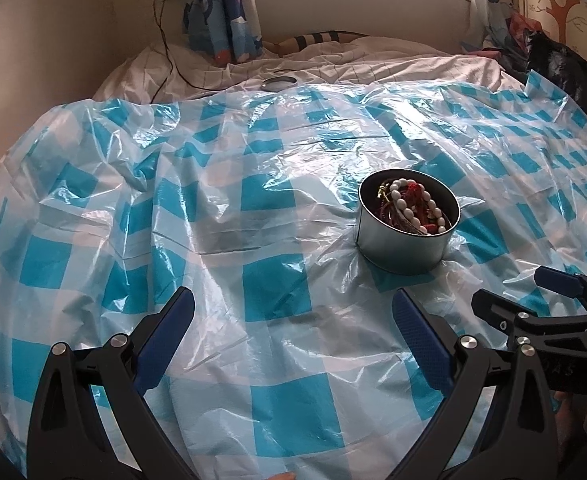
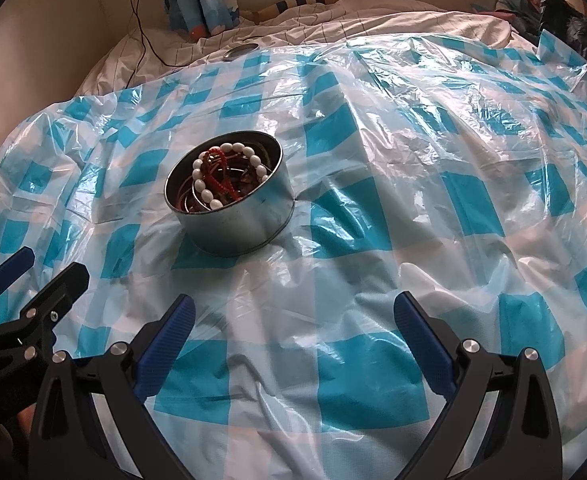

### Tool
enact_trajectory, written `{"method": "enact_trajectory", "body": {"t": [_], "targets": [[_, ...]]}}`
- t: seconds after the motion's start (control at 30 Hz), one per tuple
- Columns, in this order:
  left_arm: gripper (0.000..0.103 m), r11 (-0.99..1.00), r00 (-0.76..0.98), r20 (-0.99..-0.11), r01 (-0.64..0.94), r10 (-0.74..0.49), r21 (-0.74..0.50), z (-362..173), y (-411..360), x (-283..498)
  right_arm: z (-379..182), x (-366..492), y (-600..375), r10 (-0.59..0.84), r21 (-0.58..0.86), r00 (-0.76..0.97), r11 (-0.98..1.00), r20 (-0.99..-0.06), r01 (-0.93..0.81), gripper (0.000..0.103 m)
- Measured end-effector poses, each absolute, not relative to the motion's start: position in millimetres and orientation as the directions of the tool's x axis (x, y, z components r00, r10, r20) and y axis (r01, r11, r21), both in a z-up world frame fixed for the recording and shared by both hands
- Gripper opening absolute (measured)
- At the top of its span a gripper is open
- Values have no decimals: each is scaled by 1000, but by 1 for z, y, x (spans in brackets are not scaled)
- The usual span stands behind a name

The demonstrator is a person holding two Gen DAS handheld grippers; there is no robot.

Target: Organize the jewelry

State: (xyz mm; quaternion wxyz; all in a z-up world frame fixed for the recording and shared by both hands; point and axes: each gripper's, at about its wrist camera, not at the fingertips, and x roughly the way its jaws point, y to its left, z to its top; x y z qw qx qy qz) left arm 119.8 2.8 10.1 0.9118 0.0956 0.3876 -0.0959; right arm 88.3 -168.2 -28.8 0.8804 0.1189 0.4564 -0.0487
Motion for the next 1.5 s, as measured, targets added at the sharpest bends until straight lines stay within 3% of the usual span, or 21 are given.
{"method": "enact_trajectory", "body": {"t": [0.7,1.5], "targets": [[95,967,731,-676,229,-95,112,23,4,113,-29,88,-166,31,168,578,968,-816,185,95],[95,971,712,-694,225,-108,80,22,3,116,-29,88,-164,29,167,577,968,-816,187,95]]}}
